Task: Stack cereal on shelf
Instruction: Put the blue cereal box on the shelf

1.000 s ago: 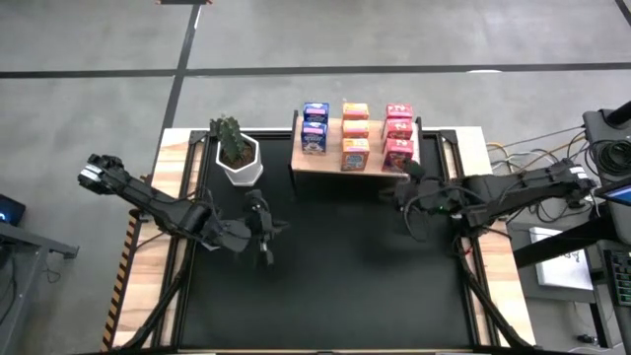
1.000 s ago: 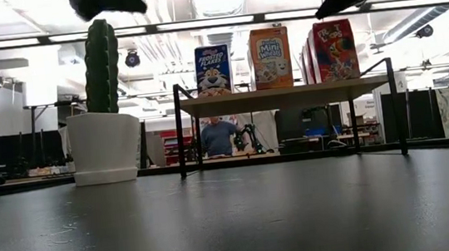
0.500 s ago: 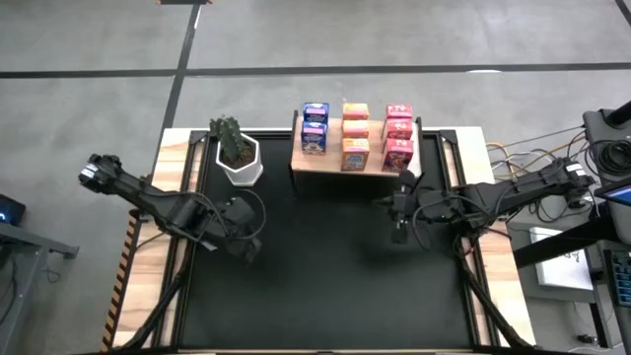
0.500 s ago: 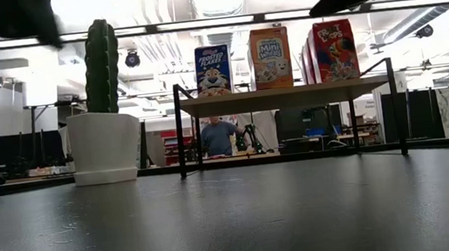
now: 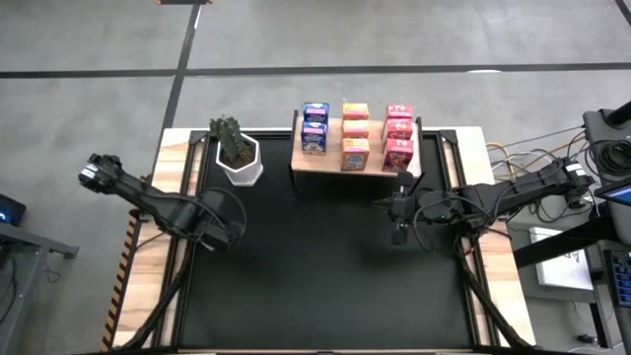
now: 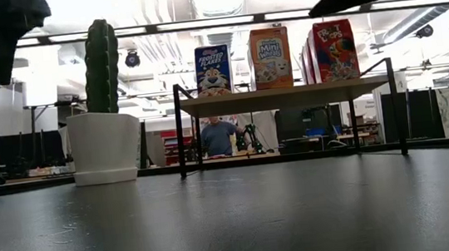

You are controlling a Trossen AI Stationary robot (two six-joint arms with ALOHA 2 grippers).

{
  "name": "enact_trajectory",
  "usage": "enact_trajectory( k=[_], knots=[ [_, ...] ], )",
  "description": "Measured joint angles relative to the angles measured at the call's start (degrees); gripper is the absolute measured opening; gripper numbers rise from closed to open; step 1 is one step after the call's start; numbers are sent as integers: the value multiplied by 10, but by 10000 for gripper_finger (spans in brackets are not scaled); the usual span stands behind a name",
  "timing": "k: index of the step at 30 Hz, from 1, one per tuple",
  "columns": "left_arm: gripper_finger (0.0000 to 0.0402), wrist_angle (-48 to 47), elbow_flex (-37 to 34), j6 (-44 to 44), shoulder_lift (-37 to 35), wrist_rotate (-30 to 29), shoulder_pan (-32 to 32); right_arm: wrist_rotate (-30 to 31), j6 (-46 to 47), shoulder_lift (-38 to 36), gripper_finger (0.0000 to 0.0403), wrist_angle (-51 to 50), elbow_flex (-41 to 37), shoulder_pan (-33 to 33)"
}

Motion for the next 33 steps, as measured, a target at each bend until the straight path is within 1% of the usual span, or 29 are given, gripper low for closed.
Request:
enact_trajectory(
  k=[6,8,10,14,18,25,33],
  knots=[
    [253,-36,-22,-54,6,0,-9,-3,-6,0,22,-3,0,0],
    [272,-35,-27,-65,6,0,-14,-3,-6,0,22,-3,0,0],
    [283,-35,-34,-75,6,0,-19,-3,-6,0,22,-4,0,0],
    [287,-35,-52,-106,6,10,-34,-3,-6,0,22,-5,0,0],
    [286,-35,-56,-114,6,31,-46,-3,-6,0,22,-5,-1,0],
    [285,-35,-63,-138,4,34,-73,-3,-5,1,22,-5,-3,0],
    [284,-32,-100,-192,4,35,-103,-3,-4,1,22,-5,-3,0]
  ],
)
